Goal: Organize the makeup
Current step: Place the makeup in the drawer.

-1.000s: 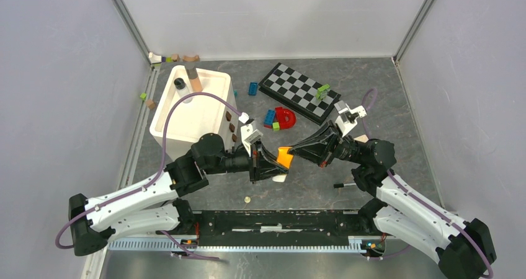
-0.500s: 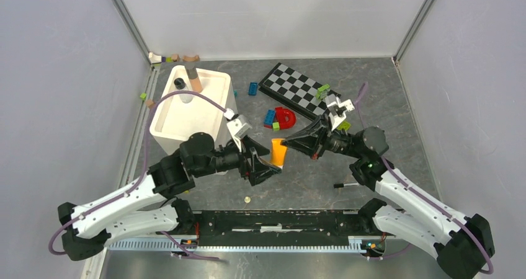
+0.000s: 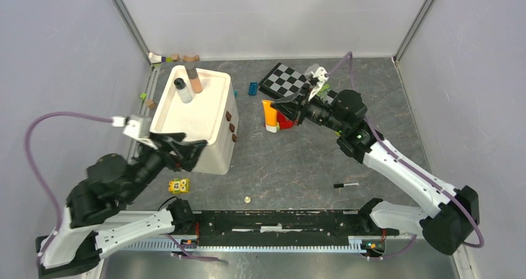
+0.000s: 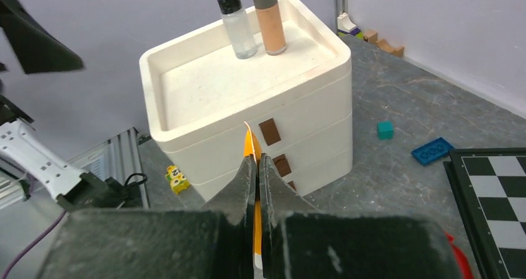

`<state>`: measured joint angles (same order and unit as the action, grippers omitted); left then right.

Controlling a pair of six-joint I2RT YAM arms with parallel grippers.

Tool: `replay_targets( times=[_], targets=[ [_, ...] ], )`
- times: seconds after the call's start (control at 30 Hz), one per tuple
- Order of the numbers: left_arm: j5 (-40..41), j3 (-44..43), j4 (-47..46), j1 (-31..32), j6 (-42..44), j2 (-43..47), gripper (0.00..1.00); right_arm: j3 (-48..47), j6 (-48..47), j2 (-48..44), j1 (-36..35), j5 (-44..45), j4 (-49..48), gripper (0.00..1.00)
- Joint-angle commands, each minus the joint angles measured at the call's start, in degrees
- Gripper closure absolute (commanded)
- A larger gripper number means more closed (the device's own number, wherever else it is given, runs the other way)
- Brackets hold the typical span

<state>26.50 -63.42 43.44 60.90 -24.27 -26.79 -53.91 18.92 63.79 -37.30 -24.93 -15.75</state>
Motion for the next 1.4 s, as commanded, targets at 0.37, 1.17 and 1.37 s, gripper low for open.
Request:
replay_targets(
  times=[0.37,1.17,1.37],
  targets=[
    [22.95,-19.10,22.19,0.26,-1.98,-4.51,0.10,-31.60,-8.76,25.21,-14.32,6.20,-1.28,1.00],
    [20.38,-21.25,23.86,0.29,-0.36,-3.30,0.12,-64.75,-7.82,56.26,-20.28,9.01,-4.94,1.00],
    [19.82,-21.01,23.60,0.34,0.19,-3.32,0.13,-67.42,-8.62,59.47,-20.35,8.90,-4.36,1.00]
  ],
)
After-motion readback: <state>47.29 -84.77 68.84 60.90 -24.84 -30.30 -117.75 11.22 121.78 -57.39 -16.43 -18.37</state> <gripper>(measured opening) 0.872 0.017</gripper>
